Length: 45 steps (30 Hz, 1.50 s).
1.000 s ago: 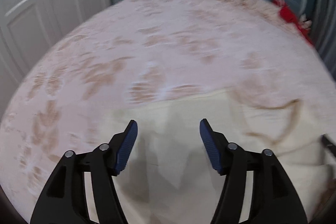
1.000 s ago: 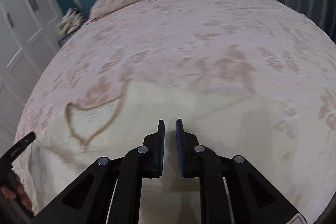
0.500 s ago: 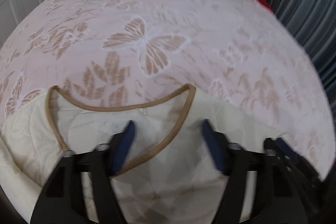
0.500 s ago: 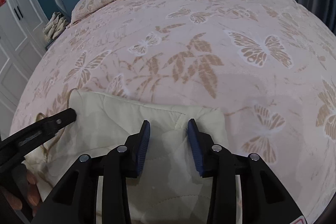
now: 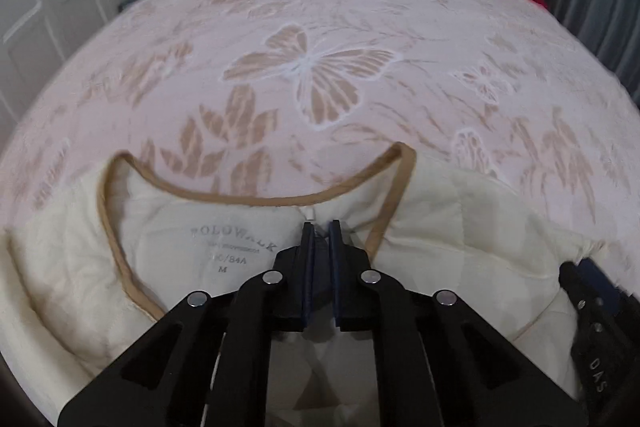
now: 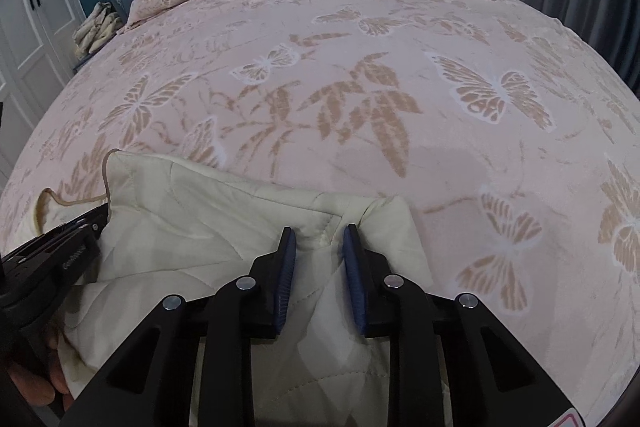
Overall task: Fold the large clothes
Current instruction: 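Release the collar with the right tool while the left tool grasps the collar trim, then straighten the collar with the left tool and open it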
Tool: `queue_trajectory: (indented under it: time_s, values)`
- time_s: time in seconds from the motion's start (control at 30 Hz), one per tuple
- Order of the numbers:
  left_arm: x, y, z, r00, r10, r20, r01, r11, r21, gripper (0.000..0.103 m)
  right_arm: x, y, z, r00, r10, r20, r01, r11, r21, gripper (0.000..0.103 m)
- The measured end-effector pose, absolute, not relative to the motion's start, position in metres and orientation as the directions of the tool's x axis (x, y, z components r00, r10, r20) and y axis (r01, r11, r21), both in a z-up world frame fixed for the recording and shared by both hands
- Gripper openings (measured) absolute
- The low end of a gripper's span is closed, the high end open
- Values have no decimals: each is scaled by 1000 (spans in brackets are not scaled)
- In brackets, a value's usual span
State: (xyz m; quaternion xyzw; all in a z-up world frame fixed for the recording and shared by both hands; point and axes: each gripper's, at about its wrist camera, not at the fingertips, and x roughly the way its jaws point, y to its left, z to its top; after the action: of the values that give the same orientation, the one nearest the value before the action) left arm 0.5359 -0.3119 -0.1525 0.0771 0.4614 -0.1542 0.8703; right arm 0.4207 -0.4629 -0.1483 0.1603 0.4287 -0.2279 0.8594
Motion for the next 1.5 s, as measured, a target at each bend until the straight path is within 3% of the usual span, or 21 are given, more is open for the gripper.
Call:
queue_trajectory:
  time_s: [0.13, 0.23, 0.37, 0.5, 0.63, 0.8, 0.97, 1.07, 1.5]
  values:
    - [535, -310, -149, 535, -209, -819, 346, 938, -13, 7, 416, -465, -147, 555, -255, -792, 539, 835, 109, 21]
    - [533, -287, -133, 523, -277, -806, 326, 939, -111, 10, 402, -473, -137, 605, -244, -758, 555, 811, 182, 18]
    - [530, -227, -91, 603, -257, -755, 285, 954, -96, 31, 383, -456, -93, 645, -305, -701, 563, 810, 166, 28]
    - [553, -184, -80, 592, -191, -783, 257, 966, -42, 31, 424, -398, -69, 677, -139, -723, 367, 915, 168, 27]
    - [567, -178, -97, 525, -173, -834, 300, 954, -10, 30, 483, -337, -91, 604, 52, -795, 186, 961, 204, 23]
    - [567, -193, -131, 495, -136, -858, 366, 928, 64, 31, 521, -299, -138, 503, 15, -864, 131, 987, 93, 20]
    - [564, -192, -140, 547, -123, -828, 360, 928, 100, 33, 513, -312, -136, 531, -81, -843, 168, 986, 11, 12]
    - [562, -189, -142, 561, -137, -816, 347, 935, 81, 33, 508, -336, -142, 538, -44, -842, 227, 969, 95, 3]
    - [557, -194, -151, 625, -116, -772, 328, 937, 125, 33, 507, -322, -158, 572, -151, -806, 231, 973, -19, 3]
